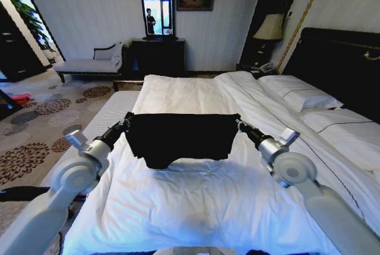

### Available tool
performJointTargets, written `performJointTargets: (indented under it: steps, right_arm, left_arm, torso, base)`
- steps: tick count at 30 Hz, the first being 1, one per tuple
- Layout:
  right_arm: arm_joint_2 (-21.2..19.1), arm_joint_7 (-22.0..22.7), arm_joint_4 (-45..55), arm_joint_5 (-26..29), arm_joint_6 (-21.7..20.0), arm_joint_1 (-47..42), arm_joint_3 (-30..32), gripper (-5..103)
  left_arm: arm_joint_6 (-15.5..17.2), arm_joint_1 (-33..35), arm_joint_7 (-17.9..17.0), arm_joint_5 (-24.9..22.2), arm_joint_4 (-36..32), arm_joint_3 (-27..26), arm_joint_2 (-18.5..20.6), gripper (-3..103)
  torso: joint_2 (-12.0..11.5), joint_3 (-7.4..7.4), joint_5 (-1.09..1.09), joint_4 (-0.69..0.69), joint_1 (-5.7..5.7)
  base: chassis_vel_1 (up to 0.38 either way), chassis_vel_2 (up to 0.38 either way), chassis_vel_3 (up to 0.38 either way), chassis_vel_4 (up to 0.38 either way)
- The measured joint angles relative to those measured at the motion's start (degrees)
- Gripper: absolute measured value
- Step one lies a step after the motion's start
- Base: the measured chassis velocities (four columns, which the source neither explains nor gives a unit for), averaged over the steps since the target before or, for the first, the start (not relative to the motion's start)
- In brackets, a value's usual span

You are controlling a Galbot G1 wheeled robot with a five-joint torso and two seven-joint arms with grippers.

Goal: Fold the clothes on the bed.

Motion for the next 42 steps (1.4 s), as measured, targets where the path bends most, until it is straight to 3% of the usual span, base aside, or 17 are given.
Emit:
performJointTargets:
  steps: [5, 14, 21, 26, 27, 31, 32, 35, 36, 41, 42]
  right_arm:
    - [0.55, 1.04, 3.91, 1.53, -1.13, -5.35, 5.30, 1]
    - [3.58, 4.76, 13.67, 5.18, -5.47, -16.99, 17.75, 1]
    - [6.64, 6.28, 13.77, 4.63, -7.51, -22.43, 18.43, 1]
    - [6.94, 7.15, 12.29, 2.89, -7.66, -16.16, 9.89, 0]
    - [6.94, 7.15, 12.29, 2.89, -7.66, -16.16, 9.89, 0]
    - [6.13, 7.16, 3.01, 2.69, -6.74, -6.90, 0.70, 0]
    - [6.13, 7.16, 3.01, 2.69, -6.74, -6.90, 0.70, 0]
    - [6.05, 5.89, -4.95, 2.67, -6.20, 1.65, -5.26, 0]
    - [6.04, 4.84, -9.79, 2.39, -5.92, 5.94, -8.31, 0]
    - [6.21, 3.63, -16.56, 1.93, -5.41, 11.24, -12.95, 0]
    - [6.71, 2.72, -20.99, 1.26, -4.96, 14.56, -16.18, 0]
  left_arm:
    - [0.07, 6.77, 0.32, -0.54, -3.95, -6.19, -1.67, 1]
    - [0.64, 19.63, 1.54, -1.77, -9.22, -15.37, -10.34, 1]
    - [1.24, 25.95, 2.79, -2.32, -9.17, -18.11, -13.79, 1]
    - [1.38, 18.50, -0.36, 0.63, -8.09, -8.52, -11.97, 1]
    - [1.38, 18.50, -0.36, 0.63, -8.09, -8.52, -11.97, 1]
    - [1.36, 10.35, -1.92, 2.76, -2.36, 1.83, -10.09, 1]
    - [1.36, 10.35, -1.92, 2.76, -2.36, 1.83, -10.09, 1]
    - [1.42, 3.32, -1.97, 2.64, 5.68, 7.44, -9.53, 1]
    - [1.45, -1.03, -1.89, 2.52, 11.16, 10.12, -9.33, 1]
    - [1.43, -8.18, -1.41, 2.58, 18.51, 14.38, -9.50, 1]
    - [1.33, -12.71, -0.91, 3.18, 22.86, 17.55, -10.18, 1]
  torso:
    - [0.00, 0.00, -0.01, 0.01, 0.00]
    - [0.00, 0.00, -0.01, 0.00, -0.01]
    - [0.01, 0.00, 0.00, 0.03, -0.01]
    - [0.01, 0.00, -0.01, 0.01, -0.01]
    - [0.01, 0.00, -0.01, 0.01, -0.01]
    - [0.00, 0.02, 0.02, -0.01, 0.01]
    - [0.00, 0.02, 0.02, -0.01, 0.01]
    - [-0.01, 0.02, 0.01, 0.03, 0.01]
    - [-0.01, 0.03, -0.02, 0.02, 0.01]
    - [-0.01, 0.03, -0.02, 0.02, 0.02]
    - [-0.02, 0.03, 0.01, 0.01, 0.02]
  base:
    - [0.000, 0.000, 0.000, 0.000]
    - [0.000, 0.000, 0.000, 0.000]
    - [0.000, 0.000, 0.000, 0.000]
    - [0.000, 0.000, 0.000, 0.000]
    - [0.000, 0.000, 0.000, 0.000]
    - [0.000, 0.000, 0.000, 0.000]
    - [0.000, 0.000, 0.000, 0.000]
    - [0.000, 0.000, 0.000, 0.000]
    - [0.000, 0.000, 0.000, 0.000]
    - [0.000, 0.000, 0.000, 0.000]
    - [0.000, 0.000, 0.000, 0.000]
